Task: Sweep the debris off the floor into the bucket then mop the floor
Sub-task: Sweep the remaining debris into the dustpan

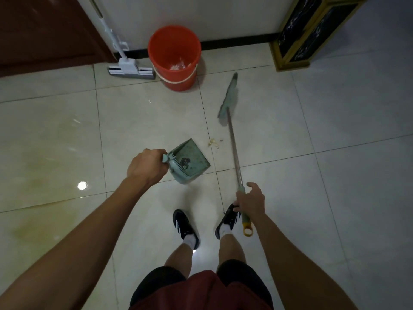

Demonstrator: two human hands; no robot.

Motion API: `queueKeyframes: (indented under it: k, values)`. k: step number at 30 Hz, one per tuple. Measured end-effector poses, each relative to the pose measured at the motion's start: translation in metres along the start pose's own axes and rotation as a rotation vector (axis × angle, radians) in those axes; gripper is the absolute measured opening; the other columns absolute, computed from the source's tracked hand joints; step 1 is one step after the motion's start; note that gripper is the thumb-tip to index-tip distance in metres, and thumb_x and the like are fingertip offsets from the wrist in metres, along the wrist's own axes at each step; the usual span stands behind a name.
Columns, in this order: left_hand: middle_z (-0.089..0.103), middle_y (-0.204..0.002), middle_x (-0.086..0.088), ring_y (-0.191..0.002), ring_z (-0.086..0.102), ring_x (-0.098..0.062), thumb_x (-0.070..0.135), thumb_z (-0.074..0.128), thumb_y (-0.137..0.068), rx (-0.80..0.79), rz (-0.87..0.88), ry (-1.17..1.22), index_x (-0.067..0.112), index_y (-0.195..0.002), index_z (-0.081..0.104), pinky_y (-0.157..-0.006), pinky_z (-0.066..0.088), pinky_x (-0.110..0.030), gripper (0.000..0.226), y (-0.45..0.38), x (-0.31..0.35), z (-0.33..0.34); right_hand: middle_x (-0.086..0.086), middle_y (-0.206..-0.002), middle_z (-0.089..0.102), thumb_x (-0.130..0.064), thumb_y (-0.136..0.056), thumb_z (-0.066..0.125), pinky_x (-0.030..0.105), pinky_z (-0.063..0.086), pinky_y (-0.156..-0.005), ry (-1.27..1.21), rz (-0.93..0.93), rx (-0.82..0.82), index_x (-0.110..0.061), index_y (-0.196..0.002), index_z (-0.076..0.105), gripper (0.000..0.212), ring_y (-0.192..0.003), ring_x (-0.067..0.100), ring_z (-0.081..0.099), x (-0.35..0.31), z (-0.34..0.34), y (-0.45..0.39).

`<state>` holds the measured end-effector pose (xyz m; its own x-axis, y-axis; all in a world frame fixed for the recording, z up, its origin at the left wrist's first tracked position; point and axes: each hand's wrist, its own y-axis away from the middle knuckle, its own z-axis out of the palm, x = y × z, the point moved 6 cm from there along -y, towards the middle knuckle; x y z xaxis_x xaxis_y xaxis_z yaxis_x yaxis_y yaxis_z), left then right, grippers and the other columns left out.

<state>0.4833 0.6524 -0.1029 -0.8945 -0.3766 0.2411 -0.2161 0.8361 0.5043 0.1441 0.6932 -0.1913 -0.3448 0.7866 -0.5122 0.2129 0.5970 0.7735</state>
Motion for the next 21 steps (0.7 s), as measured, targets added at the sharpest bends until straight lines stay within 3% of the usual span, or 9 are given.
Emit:
queueKeyframes:
  k: [2,4,6,9,13,16,21]
  values:
    - [0.069,-0.084,-0.007,-0.076,0.065,-0.034,0.035,0.061,-0.088,-0.001,-0.001,-0.005,0.03,-0.085,0.066,-0.069,0.058,-0.04,0.008,-0.008,0.0,0.0,0.018,-0.1,0.065,-0.003,-0.091,0.058,0.033,0.058,-0.05,-0.059,0.087,-0.102,-0.023,-0.131,0.047,0.046,-0.062,0.024,0.064,0.004,0.007,-0.011]
    - [0.067,-0.082,-0.006,-0.075,0.065,-0.034,0.035,0.061,-0.088,0.001,-0.008,-0.008,0.028,-0.084,0.066,-0.069,0.058,-0.039,0.01,-0.016,0.002,-0.001,0.016,-0.101,0.065,-0.004,-0.088,0.054,0.031,0.053,-0.054,0.051,0.038,-0.057,-0.014,-0.14,0.048,0.053,-0.066,0.022,0.059,0.0,0.001,-0.034]
    - [0.067,-0.083,-0.006,-0.075,0.064,-0.034,0.034,0.06,-0.088,0.003,-0.018,-0.019,0.027,-0.084,0.067,-0.069,0.058,-0.04,0.01,-0.024,0.005,-0.002,0.014,-0.11,0.063,-0.006,-0.087,0.048,0.036,0.057,-0.066,0.248,-0.034,0.035,-0.009,-0.142,0.048,0.055,-0.079,0.025,0.06,-0.014,-0.01,-0.051]
    - [0.066,-0.083,-0.006,-0.075,0.064,-0.034,0.032,0.061,-0.088,-0.004,-0.022,-0.042,0.028,-0.084,0.068,-0.069,0.057,-0.039,0.009,-0.038,0.01,-0.004,0.015,-0.136,0.055,-0.006,-0.087,0.043,0.046,0.058,-0.086,0.401,-0.062,0.026,-0.014,-0.151,0.039,0.065,-0.102,0.036,0.063,-0.025,-0.016,-0.069]
    - [0.066,-0.083,-0.006,-0.074,0.063,-0.033,0.029,0.062,-0.088,-0.013,-0.025,-0.071,0.027,-0.086,0.069,-0.067,0.055,-0.037,0.007,-0.053,0.015,-0.005,0.016,-0.137,0.054,-0.01,-0.094,0.043,0.044,0.055,-0.094,0.542,-0.038,-0.028,-0.006,-0.146,0.042,0.052,-0.111,0.037,0.063,-0.019,-0.019,-0.08]
    - [0.065,-0.081,-0.005,-0.073,0.063,-0.033,0.029,0.063,-0.089,-0.003,-0.028,-0.084,0.027,-0.085,0.069,-0.067,0.055,-0.038,0.007,-0.06,0.018,-0.005,0.017,-0.131,0.058,-0.011,-0.098,0.042,0.035,0.054,-0.088,0.604,-0.016,-0.059,-0.002,-0.137,0.048,0.04,-0.111,0.034,0.062,-0.006,-0.016,-0.078]
    - [0.065,-0.081,-0.005,-0.073,0.062,-0.034,0.027,0.063,-0.087,-0.012,-0.031,-0.094,0.025,-0.088,0.071,-0.067,0.054,-0.037,0.008,-0.059,0.033,0.001,0.012,-0.114,0.062,-0.015,-0.096,0.047,0.035,0.057,-0.076,0.625,-0.022,-0.159,-0.004,-0.131,0.053,0.036,-0.092,0.025,0.065,0.017,-0.003,-0.066]
